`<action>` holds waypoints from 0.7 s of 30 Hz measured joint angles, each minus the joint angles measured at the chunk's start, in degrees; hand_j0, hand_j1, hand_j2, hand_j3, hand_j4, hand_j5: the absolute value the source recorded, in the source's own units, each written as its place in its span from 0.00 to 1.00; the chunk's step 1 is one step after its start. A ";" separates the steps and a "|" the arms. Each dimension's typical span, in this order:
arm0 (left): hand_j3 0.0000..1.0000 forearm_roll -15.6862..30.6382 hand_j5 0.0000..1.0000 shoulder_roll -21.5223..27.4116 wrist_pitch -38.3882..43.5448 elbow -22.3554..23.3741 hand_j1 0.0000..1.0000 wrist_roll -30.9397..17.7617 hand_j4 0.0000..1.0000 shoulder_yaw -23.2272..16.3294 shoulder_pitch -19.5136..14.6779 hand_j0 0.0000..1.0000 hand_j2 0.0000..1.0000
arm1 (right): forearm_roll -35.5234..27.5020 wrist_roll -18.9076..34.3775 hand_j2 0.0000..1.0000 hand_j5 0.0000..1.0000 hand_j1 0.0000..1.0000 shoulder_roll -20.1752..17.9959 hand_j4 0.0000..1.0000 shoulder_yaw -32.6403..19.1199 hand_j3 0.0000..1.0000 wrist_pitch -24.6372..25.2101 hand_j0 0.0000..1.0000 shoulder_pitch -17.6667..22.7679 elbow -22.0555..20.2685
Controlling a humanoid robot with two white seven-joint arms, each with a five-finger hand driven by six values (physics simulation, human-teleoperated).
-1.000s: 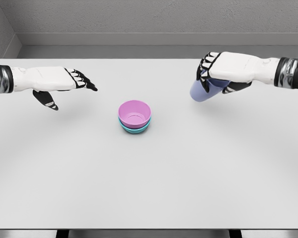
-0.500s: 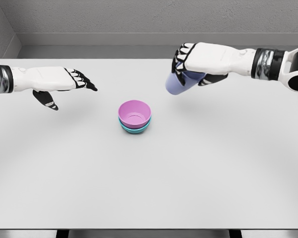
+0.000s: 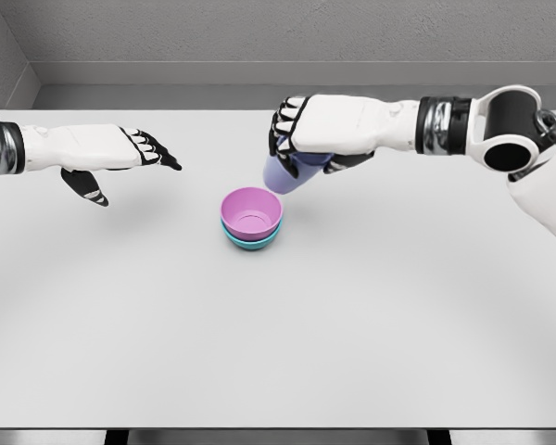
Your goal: Stacking bowl and cup with both arms
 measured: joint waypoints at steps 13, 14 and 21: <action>1.00 0.00 1.00 0.00 0.00 0.00 1.00 0.00 1.00 0.00 0.00 1.00 1.00 | 0.17 0.00 0.32 0.32 0.32 1.34 0.32 2.73 0.32 0.02 0.32 -0.97 -4.89; 1.00 0.00 1.00 0.00 0.00 0.00 1.00 0.00 1.00 0.00 0.00 1.00 1.00 | 0.19 0.00 0.32 0.32 0.32 1.40 0.32 2.94 0.32 0.02 0.32 -0.88 -4.95; 1.00 0.00 1.00 0.00 0.00 0.00 1.00 0.00 1.00 0.00 0.00 1.00 1.00 | 0.40 -0.01 0.32 0.32 0.32 2.02 0.32 4.62 0.32 0.02 0.32 -0.44 -4.40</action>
